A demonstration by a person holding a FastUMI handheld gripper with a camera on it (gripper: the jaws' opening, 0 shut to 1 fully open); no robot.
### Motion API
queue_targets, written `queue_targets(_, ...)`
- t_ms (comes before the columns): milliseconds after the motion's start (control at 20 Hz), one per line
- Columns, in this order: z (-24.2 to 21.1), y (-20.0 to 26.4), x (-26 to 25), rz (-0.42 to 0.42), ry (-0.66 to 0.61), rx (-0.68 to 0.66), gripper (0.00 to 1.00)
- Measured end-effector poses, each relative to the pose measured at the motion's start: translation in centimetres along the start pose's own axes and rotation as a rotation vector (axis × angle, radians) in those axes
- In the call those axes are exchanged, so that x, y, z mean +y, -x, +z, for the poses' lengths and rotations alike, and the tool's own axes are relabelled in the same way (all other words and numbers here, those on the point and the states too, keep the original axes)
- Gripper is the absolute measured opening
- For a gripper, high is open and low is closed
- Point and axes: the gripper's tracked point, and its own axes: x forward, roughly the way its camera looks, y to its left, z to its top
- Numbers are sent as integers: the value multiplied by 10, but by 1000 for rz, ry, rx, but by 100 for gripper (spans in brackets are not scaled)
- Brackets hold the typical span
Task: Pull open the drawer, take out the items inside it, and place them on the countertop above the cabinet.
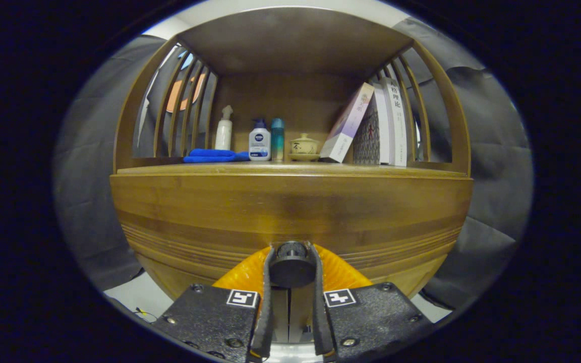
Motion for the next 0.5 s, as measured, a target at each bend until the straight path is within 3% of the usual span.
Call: queue_targets(500,-13,56,-3,10,7,13,33)
